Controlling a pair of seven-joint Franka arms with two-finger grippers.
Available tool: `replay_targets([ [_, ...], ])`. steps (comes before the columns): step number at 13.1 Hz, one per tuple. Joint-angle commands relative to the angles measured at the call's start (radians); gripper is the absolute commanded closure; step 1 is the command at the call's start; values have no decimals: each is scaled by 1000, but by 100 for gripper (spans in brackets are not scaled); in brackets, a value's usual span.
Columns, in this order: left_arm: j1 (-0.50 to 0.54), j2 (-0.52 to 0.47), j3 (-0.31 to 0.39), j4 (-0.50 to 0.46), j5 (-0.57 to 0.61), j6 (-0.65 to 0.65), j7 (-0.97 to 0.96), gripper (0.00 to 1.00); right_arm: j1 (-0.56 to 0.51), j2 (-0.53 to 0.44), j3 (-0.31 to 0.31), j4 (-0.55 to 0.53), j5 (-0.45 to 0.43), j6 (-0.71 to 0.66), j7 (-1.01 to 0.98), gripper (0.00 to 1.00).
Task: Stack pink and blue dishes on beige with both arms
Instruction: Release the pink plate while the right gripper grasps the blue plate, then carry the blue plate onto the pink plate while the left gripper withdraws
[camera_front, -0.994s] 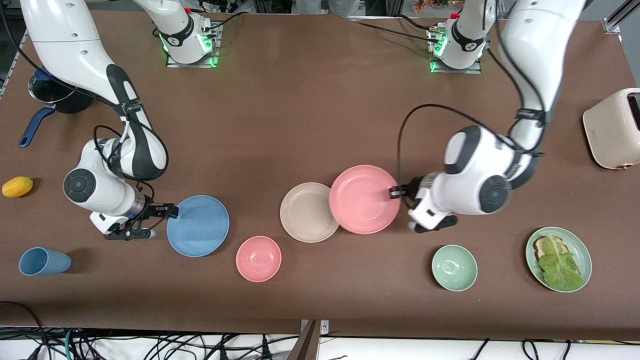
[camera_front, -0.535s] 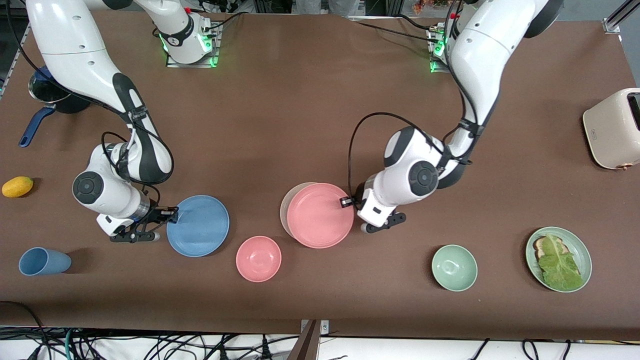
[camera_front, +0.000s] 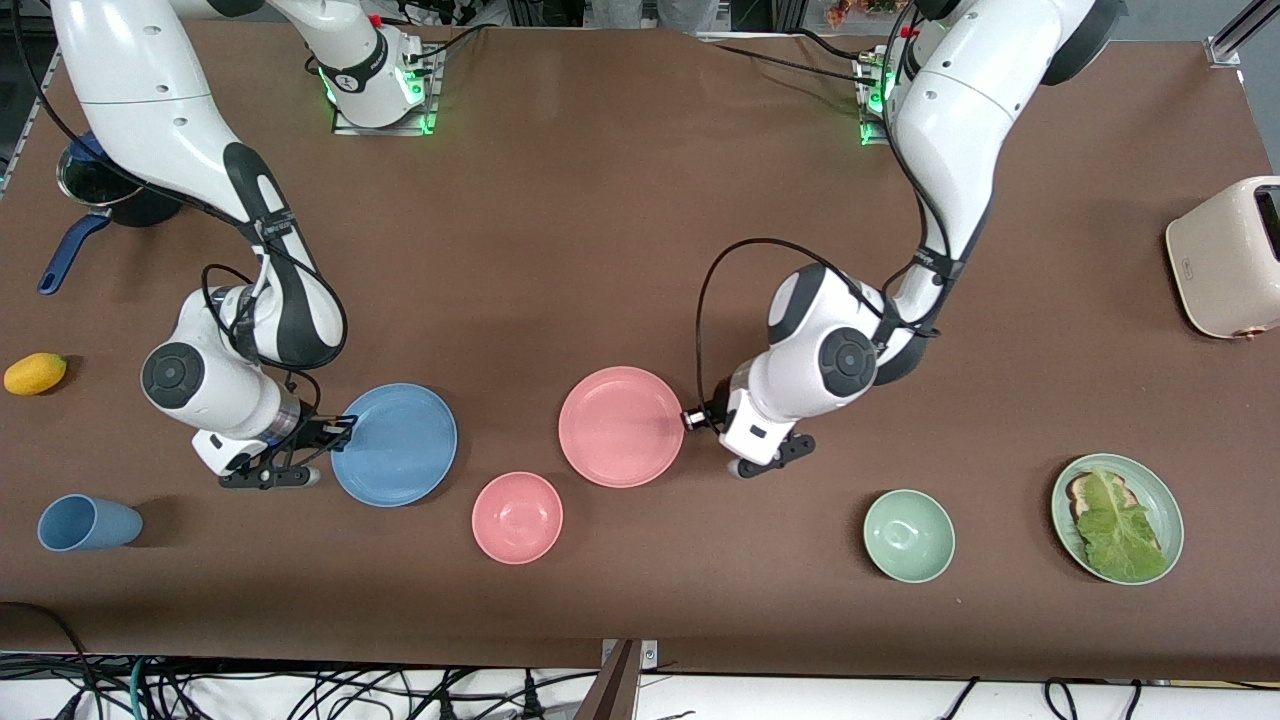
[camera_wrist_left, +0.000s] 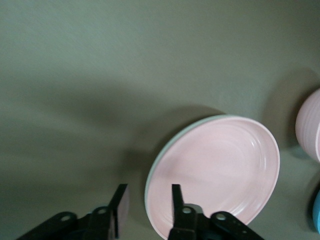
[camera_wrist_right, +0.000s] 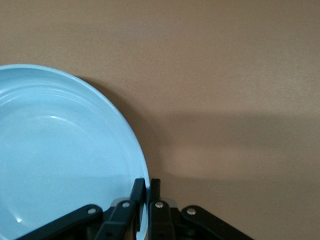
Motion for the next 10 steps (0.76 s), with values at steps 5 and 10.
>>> replay_targets([
  [5,191,-96,4,-6,119,-318,80,0,34,-2,16,365,5,-460,-21,100],
  [10,382,-125,6,-7,130,-477,363,0,161,-16,16,426,10,-509,147,100],
])
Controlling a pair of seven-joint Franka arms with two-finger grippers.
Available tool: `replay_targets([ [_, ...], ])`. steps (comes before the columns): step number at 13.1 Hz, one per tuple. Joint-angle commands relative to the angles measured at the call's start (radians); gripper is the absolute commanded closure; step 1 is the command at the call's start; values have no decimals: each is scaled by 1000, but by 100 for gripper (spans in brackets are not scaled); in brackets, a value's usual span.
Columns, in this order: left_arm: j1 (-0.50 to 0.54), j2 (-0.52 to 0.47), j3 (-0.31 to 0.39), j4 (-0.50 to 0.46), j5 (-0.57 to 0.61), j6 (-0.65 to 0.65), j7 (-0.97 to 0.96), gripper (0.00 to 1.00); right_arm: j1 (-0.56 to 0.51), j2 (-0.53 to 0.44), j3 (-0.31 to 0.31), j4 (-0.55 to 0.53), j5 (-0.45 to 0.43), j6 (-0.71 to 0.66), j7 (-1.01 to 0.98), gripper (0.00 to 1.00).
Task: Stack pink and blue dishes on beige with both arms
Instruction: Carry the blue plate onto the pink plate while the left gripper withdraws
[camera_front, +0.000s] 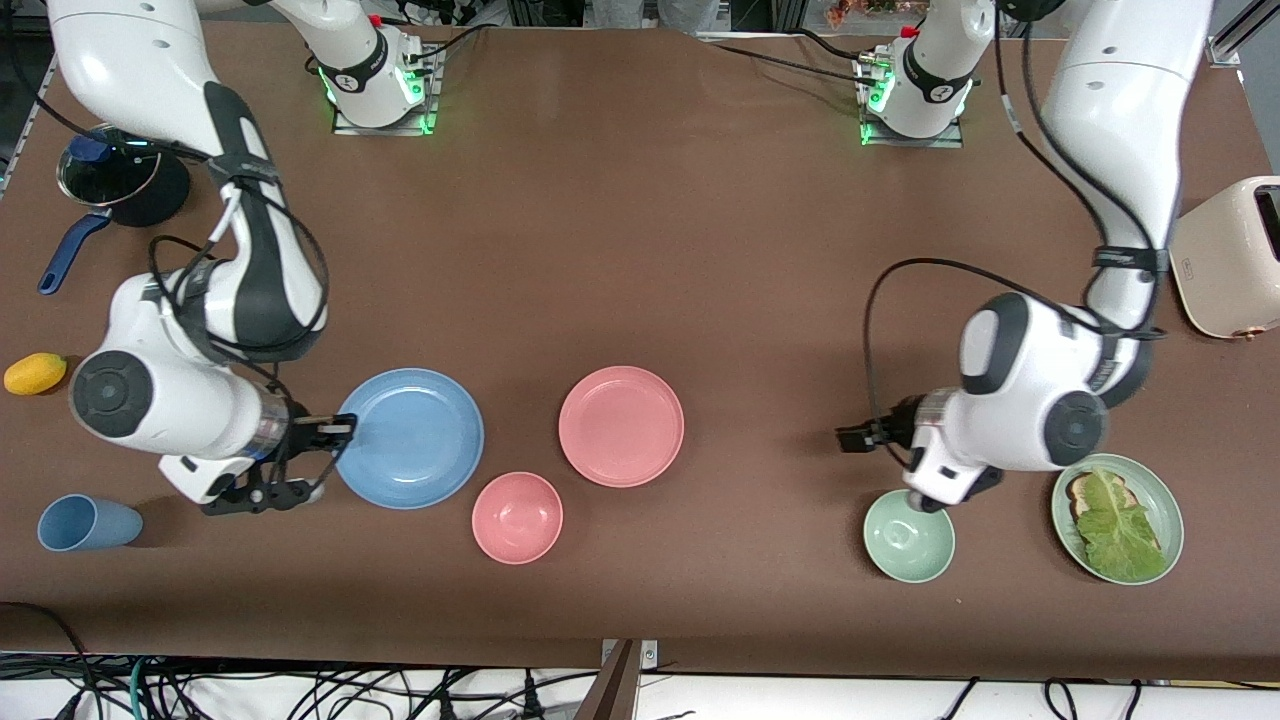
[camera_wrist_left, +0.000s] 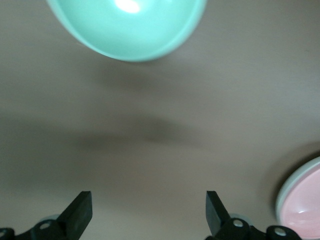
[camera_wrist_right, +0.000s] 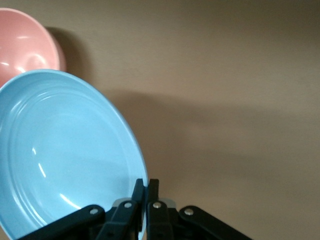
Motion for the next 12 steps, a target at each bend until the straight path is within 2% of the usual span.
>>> replay_targets([
  [1,90,-24,-11,-18,54,-67,149,0,76,-1,-2,36,11,-22,133,100],
  [5,154,-27,-9,-18,155,-124,281,0,205,22,-2,32,12,56,378,100],
  [8,179,-91,-11,-22,241,-175,364,0,277,53,-2,21,14,125,507,100],
  [9,179,-149,-3,-63,241,-175,404,0,292,57,-2,6,14,153,532,100],
  [12,124,-321,87,-183,217,-164,427,0,328,91,-2,-11,12,234,586,100],
])
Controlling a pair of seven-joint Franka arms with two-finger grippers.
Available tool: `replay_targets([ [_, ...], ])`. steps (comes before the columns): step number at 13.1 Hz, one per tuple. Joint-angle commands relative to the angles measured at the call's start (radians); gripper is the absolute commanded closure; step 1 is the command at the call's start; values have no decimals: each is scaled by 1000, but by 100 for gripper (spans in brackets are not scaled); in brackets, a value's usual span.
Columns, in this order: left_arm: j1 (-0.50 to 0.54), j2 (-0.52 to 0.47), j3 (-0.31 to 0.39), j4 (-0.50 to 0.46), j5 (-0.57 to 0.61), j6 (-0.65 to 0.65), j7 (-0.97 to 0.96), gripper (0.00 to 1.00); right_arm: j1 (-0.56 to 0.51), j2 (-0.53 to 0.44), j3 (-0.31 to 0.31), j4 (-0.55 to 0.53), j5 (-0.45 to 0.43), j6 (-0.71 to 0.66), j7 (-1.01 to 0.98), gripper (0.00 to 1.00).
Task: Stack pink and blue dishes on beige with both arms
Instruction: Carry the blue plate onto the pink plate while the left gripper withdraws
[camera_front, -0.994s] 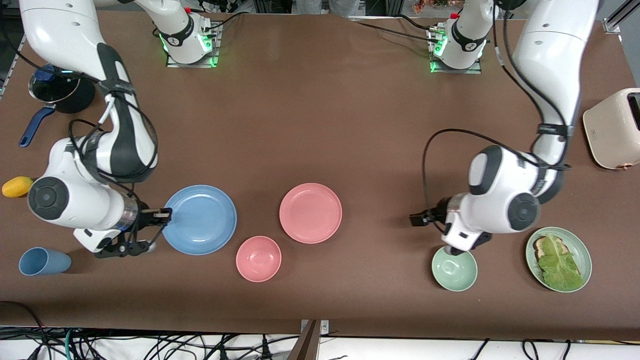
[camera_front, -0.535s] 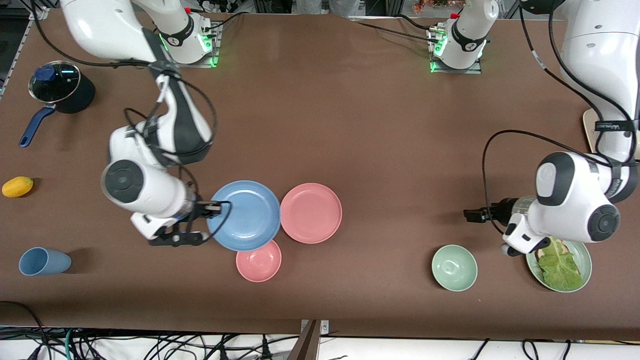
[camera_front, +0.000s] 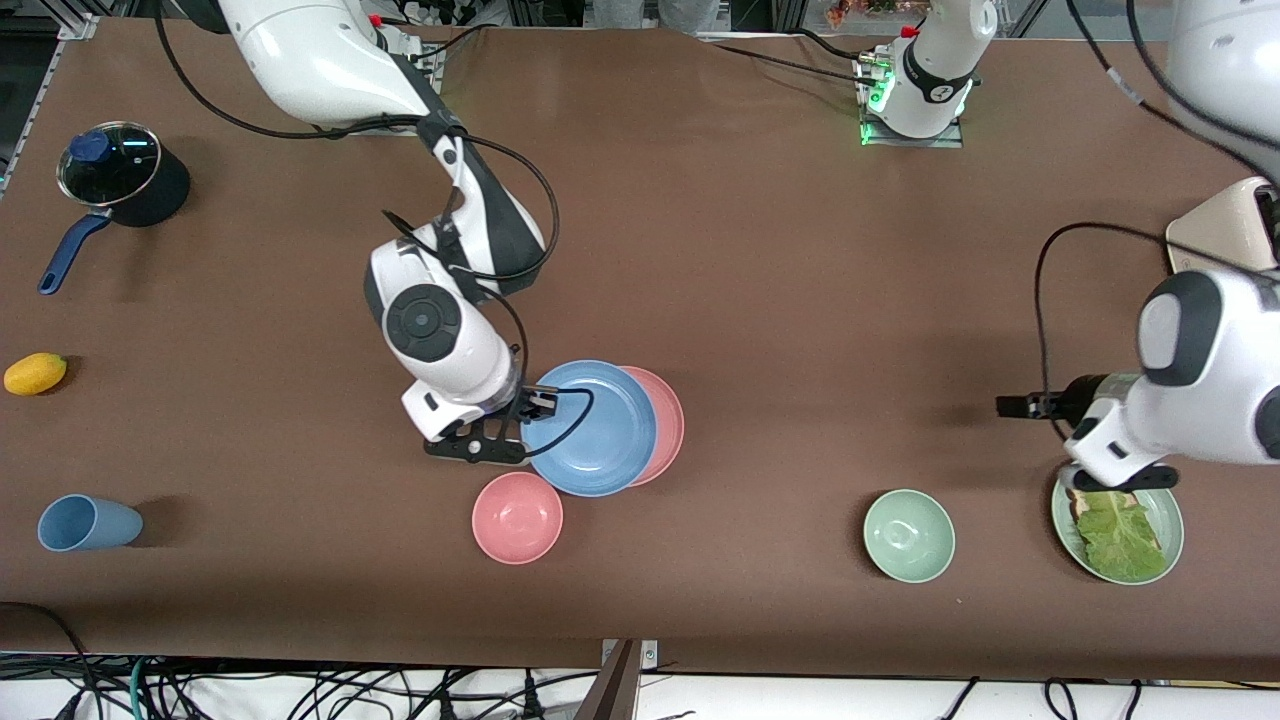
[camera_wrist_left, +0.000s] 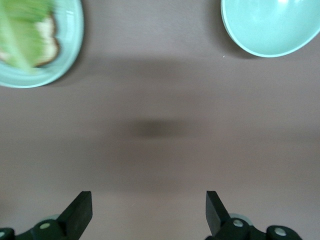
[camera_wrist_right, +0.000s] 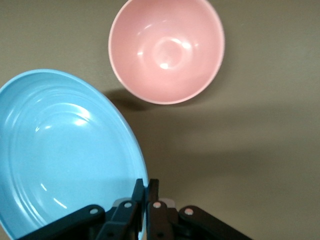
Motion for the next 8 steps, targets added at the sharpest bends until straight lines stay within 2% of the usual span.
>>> replay_targets([
  [1,-74,-211,96,-166,-20,12,31,0,25,29,-6,-10,12,67,46,100],
  [5,-120,-447,113,-296,-45,47,29,0,33,61,-6,-10,10,111,49,100],
  [7,-119,-527,113,-324,-37,53,29,0,34,65,-8,-10,12,124,49,100],
  [8,-114,-553,113,-331,-46,53,29,0,34,69,-6,-10,12,124,49,89],
])
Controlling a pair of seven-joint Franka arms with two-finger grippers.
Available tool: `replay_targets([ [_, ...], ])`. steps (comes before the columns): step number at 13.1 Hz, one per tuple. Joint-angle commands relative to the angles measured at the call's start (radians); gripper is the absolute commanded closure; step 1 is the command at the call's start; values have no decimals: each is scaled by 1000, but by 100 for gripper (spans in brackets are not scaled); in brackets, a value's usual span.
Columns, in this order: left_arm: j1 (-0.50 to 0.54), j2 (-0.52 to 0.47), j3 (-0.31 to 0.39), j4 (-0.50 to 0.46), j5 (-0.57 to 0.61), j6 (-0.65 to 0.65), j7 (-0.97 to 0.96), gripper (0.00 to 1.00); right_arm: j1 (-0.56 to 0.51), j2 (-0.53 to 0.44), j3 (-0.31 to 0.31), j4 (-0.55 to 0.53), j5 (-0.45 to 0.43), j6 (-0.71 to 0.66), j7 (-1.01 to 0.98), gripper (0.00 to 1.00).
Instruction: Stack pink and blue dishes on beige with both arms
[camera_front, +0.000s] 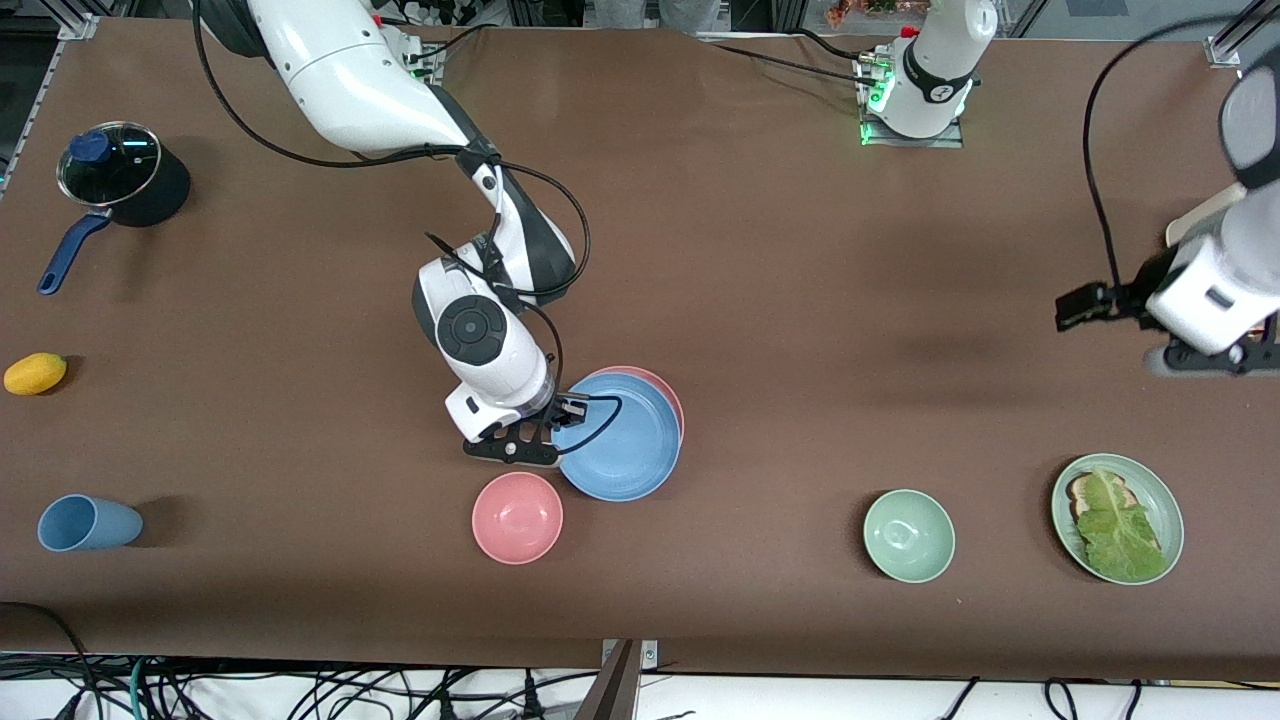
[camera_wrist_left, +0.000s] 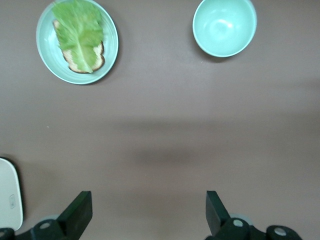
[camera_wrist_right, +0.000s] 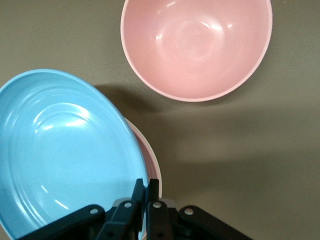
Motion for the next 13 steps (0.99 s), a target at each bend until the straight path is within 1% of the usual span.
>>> replay_targets([
  [1,-2,-114,19,-107,-25,41,24,0,6,0,-5,-2,12,17,14,78],
  [3,-4,-134,19,-139,-39,43,27,0,5,-2,-6,-2,12,20,14,62],
  [4,2,-139,23,-147,-95,43,27,0,5,-2,-6,-2,12,20,8,54],
  [5,12,-144,52,-147,-143,41,27,0,3,-5,-6,2,10,14,0,47],
  [6,9,-145,66,-144,-153,41,29,0,-1,-12,-9,5,10,5,-4,37],
  [7,9,-145,66,-142,-151,41,29,0,-8,-19,-12,7,8,-10,-6,22],
  [8,4,-144,66,-142,-141,41,30,0,-26,-26,-14,11,4,-39,-12,0],
  [10,-1,-142,65,-139,-125,41,30,0,-58,-70,-19,11,-4,-66,-46,0],
  [11,-5,-142,65,-138,-108,41,30,0,-79,-95,-37,10,-5,-85,-69,0],
  [13,-8,-147,65,-136,-82,40,32,0,-106,-150,-83,7,1,-173,-140,0],
])
